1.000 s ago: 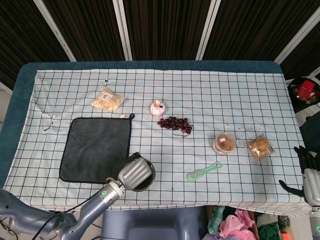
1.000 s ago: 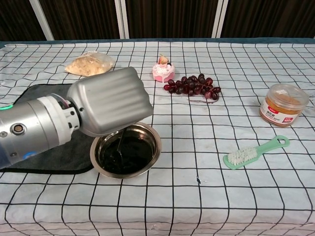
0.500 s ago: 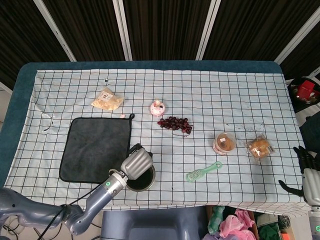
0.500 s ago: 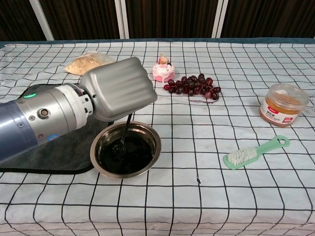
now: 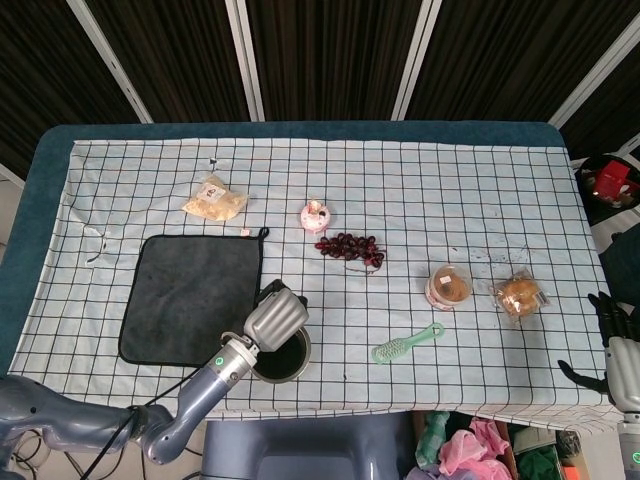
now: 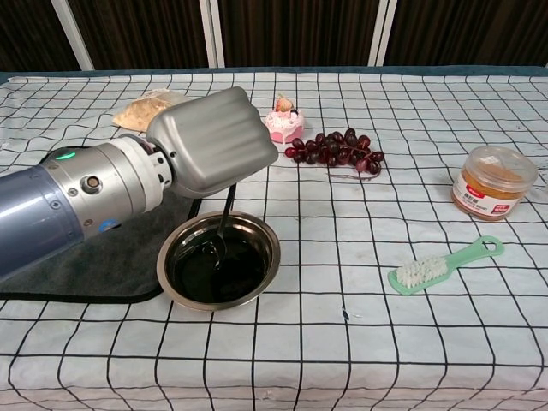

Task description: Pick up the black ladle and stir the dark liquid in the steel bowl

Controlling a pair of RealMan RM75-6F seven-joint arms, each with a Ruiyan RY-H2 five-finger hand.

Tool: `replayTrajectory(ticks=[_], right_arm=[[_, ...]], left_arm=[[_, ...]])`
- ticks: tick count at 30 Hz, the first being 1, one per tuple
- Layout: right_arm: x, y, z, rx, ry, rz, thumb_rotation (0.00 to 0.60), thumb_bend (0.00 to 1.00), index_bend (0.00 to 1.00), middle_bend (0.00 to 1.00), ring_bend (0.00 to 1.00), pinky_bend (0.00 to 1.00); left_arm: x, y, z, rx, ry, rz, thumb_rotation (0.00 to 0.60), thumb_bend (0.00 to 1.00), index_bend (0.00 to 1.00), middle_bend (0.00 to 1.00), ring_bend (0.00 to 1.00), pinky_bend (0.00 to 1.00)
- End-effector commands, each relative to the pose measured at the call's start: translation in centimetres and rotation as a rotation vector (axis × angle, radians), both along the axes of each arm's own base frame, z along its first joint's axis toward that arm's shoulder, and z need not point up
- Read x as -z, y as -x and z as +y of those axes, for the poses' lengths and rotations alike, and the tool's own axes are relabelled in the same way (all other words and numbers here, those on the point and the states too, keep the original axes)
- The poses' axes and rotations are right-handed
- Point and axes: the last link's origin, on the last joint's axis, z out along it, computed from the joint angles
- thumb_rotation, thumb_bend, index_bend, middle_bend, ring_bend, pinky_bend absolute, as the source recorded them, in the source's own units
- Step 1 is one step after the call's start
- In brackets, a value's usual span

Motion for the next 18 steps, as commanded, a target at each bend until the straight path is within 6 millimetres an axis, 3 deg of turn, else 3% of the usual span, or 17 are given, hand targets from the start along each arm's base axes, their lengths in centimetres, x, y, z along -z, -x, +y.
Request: replayTrajectory(ticks=[1,18], right_arm=[[0.03,0.0,-0.01,0.0,-0.001,0.0,0.6,0.11,0.03,0.01,0.06,0.22],[0.15,0.11,-0.11,0.006,-0.004,0.002,0.6,0.11,0.03,0.01,0.06,0.22]], left_arm=[[-0.05,-0.05,-0.02,0.002,-0.001,-0.002,0.6,0.51,0.69,0.9,0.85,0.84],[-0.69,-0.95,0.42,0.019,-0.029,-0.036,0.6,0.51,0.68,0.9,0.85,0.84]])
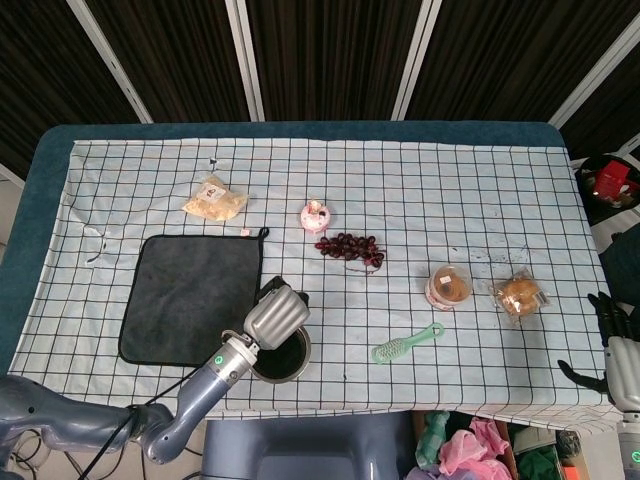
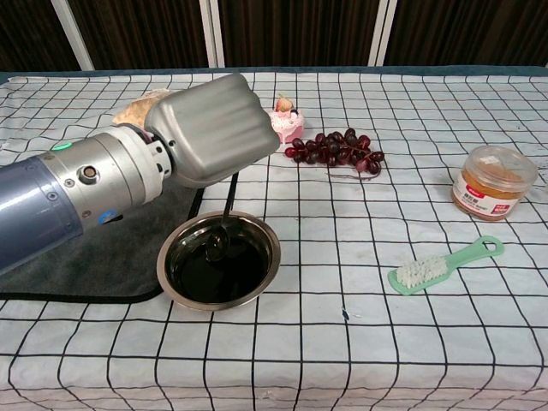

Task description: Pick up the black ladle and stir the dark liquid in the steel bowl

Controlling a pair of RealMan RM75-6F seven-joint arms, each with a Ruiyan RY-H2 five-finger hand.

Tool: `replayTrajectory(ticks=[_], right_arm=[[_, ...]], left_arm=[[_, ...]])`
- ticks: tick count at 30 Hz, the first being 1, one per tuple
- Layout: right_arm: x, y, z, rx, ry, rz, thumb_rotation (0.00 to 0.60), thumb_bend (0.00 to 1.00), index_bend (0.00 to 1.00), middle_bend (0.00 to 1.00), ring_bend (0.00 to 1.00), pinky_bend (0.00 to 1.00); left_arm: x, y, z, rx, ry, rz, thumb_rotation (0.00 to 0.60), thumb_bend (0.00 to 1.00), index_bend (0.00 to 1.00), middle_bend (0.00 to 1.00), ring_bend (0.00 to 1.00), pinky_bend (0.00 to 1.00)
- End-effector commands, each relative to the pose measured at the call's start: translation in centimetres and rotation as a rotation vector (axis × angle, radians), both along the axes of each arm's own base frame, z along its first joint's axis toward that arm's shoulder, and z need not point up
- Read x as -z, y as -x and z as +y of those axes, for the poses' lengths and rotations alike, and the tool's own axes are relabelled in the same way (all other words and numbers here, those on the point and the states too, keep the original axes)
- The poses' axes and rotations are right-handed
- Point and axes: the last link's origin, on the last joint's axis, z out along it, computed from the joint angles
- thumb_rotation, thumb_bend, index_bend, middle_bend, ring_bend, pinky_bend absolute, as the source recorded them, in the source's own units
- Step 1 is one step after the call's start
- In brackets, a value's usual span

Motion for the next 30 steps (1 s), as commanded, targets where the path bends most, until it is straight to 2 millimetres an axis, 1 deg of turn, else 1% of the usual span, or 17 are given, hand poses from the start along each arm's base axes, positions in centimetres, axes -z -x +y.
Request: replayTrajectory(ticks=[1,2,6,12,14,15,17,19,21,23,24,27,28,29,30], right_arm=[[0.0,0.0,0.0,0.0,0.0,0.001,0.6,0.11,0.03,0.01,0.06,0.22],[0.0,0.0,0.0,0.002,-0.001,0.001,0.6,0.11,0.03,0.01,0.06,0.22],[0.1,0.1,-0.1,0.004,-0.003,0.002,0.6,0.11,0.03,0.01,0.06,0.22],[0.2,0.1,-0.1,0.004,-0.003,0.004,0.6,0.11,0.03,0.01,0.06,0.22],[0.2,0.1,-0.1,0.005,-0.002,0.004,0.6,0.11,0.03,0.01,0.06,0.22],[0.1,0.1,-0.1,0.005,-0.002,0.004,0.6,0.11,0.03,0.01,0.06,0.22],[0.1,0.1,-0.1,0.006,-0.001,0.004,0.6,0.11,0.03,0.01,0.06,0.22],[0.1,0.1,-0.1,0.006,-0.001,0.004,0.6,0.11,0.03,0.01,0.06,0.22],[0.1,0.1,-0.1,0.006,0.0,0.003,0.6,0.11,0.03,0.01,0.06,0.22],[0.1,0.1,-0.1,0.006,0.001,0.002,0.6,0.11,0.03,0.01,0.06,0.22],[0.1,0.1,-0.1,0.006,0.001,0.002,0.6,0.11,0.03,0.01,0.06,0.22],[0.0,0.1,-0.1,0.006,0.003,0.001,0.6,0.11,0.03,0.01,0.06,0.22],[0.0,0.1,-0.1,0.006,0.003,0.001,0.6,0.11,0.03,0.01,0.06,0.22],[0.0,0.1,-0.1,0.006,0.003,0.001,0.6,0.11,0.03,0.01,0.06,0.22],[0.0,0.1,-0.1,0.006,0.003,0.001,0.6,0.11,0.03,0.01,0.06,0.22]], left_arm=[[-0.2,-0.5,0.2,0.007,-0.005,-0.016,0.6,0.51,0.68,0.9,0.85,0.84],[-0.3,-0.7,0.1,0.01,-0.005,-0.029,0.6,0.51,0.68,0.9,0.85,0.84],[-0.4,-0.3,0.2,0.002,-0.008,-0.025,0.6,0.51,0.68,0.9,0.85,0.84],[-0.2,-0.4,0.4,-0.011,0.002,-0.03,0.6,0.51,0.66,0.89,0.85,0.84],[-0.2,-0.4,0.4,-0.012,0.007,-0.031,0.6,0.49,0.62,0.88,0.84,0.84],[-0.1,-0.4,0.4,-0.014,0.009,-0.031,0.6,0.46,0.56,0.88,0.84,0.84],[-0.1,-0.4,0.4,-0.019,0.013,-0.032,0.6,0.37,0.46,0.86,0.83,0.84],[-0.1,-0.4,0.4,-0.026,0.017,-0.035,0.6,0.25,0.34,0.83,0.81,0.84],[-0.2,-0.4,0.3,-0.031,0.016,-0.038,0.6,0.19,0.3,0.79,0.79,0.84],[-0.4,-0.4,0.3,-0.037,0.014,-0.043,0.6,0.15,0.29,0.74,0.74,0.83],[-0.6,-0.4,0.3,-0.043,0.011,-0.048,0.6,0.14,0.28,0.69,0.69,0.82],[-2.3,0.0,0.1,-0.087,-0.01,-0.081,0.6,0.1,0.22,0.56,0.55,0.76],[-2.8,0.0,-0.1,-0.098,-0.012,-0.093,0.6,0.09,0.21,0.52,0.49,0.72],[-3.5,0.1,-0.3,-0.109,-0.017,-0.111,0.6,0.09,0.2,0.48,0.45,0.67],[-4.0,0.2,-0.4,-0.116,-0.022,-0.125,0.6,0.09,0.19,0.44,0.4,0.58]])
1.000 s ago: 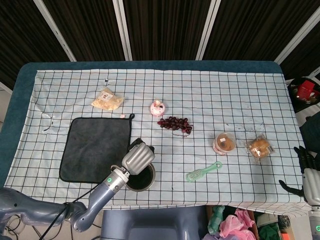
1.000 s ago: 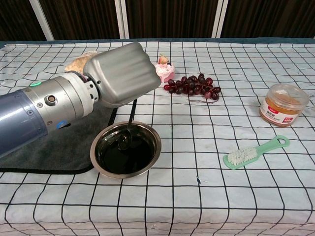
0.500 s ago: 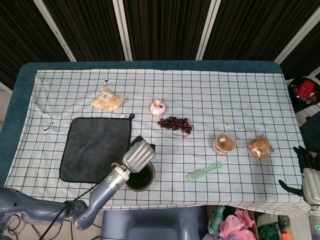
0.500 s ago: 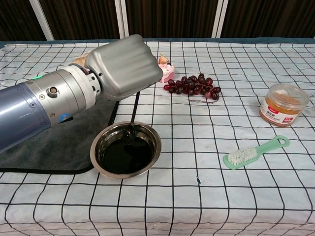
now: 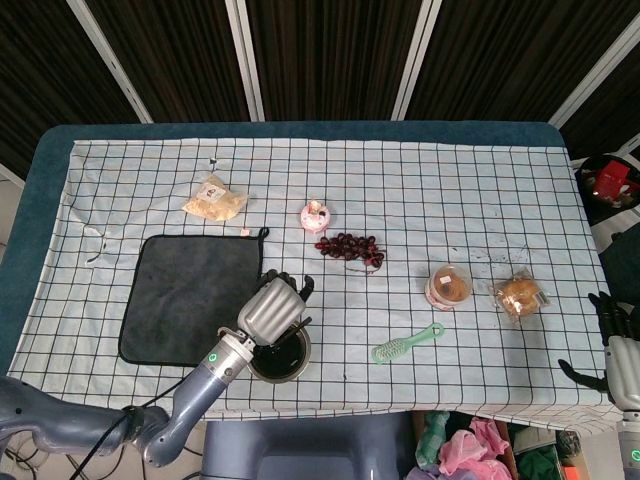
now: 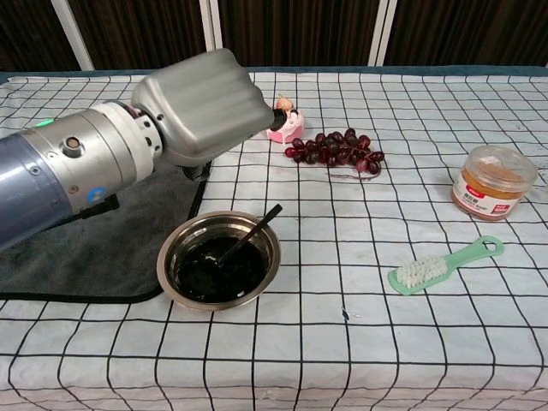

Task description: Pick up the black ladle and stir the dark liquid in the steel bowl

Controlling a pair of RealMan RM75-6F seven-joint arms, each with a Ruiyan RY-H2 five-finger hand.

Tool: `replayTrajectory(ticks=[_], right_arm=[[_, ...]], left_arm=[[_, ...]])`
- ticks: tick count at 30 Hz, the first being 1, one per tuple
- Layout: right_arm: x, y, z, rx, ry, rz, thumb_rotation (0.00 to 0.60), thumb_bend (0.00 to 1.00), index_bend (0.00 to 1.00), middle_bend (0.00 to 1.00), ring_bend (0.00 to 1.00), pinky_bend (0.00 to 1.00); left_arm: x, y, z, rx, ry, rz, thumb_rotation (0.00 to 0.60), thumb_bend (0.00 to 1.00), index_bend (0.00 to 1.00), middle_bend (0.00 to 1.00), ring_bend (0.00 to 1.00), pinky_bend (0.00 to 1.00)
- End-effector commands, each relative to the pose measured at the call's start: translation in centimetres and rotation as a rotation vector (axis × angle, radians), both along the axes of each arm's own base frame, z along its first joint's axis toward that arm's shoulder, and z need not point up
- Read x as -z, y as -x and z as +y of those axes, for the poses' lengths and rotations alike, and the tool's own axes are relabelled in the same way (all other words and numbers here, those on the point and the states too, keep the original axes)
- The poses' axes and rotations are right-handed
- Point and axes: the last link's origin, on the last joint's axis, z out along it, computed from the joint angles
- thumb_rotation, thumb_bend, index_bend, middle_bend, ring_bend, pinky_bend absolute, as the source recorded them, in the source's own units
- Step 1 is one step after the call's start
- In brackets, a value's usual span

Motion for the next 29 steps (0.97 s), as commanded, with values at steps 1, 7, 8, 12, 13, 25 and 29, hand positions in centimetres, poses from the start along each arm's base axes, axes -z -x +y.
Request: replayTrajectory(ticks=[1,7,8,12,13,25,29], right_arm=[[0.0,0.0,0.0,0.0,0.0,0.0,0.6,0.11,0.03,0.01,0.06,0.22],[0.0,0.0,0.0,0.0,0.001,0.006,0.6,0.11,0.03,0.01,0.06,0.22],[0.0,-0.1,0.0,-0.002,0.001,0.01,0.6,0.11,0.03,0.01,0.06,0.22],[0.1,-0.2,0.0,-0.006,0.003,0.024,0.6,0.11,0.03,0.01,0.06,0.22],[0.1,-0.2,0.0,-0.006,0.004,0.028,0.6,0.11,0.03,0.01,0.06,0.22],[0.1,-0.5,0.0,-0.022,0.001,0.065,0.6,0.11,0.03,0.01,0.04,0.22],[-0.1,-0.8,0.2,-0.035,0.01,0.067,0.6,0.11,0.03,0.01,0.04,0.22]], left_arm=[[-2.8,0.6,-0.4,-0.052,-0.037,-0.063,0.6,0.09,0.19,0.39,0.35,0.48],[-10.1,5.0,-1.9,-0.16,-0.153,-0.279,0.6,0.09,0.19,0.25,0.22,0.25],[-11.6,6.9,-2.5,-0.201,-0.164,-0.324,0.6,0.09,0.19,0.25,0.21,0.23],[-15.5,13.0,-4.3,-0.29,-0.158,-0.451,0.6,0.1,0.19,0.22,0.18,0.17],[-16.2,14.2,-4.6,-0.318,-0.156,-0.477,0.6,0.1,0.19,0.21,0.17,0.15],[-20.4,22.4,-9.9,-0.564,-0.028,-0.737,0.6,0.11,0.16,0.1,0.09,0.08],[-21.5,24.0,-11.8,-0.591,-0.014,-0.813,0.6,0.11,0.16,0.1,0.09,0.08]])
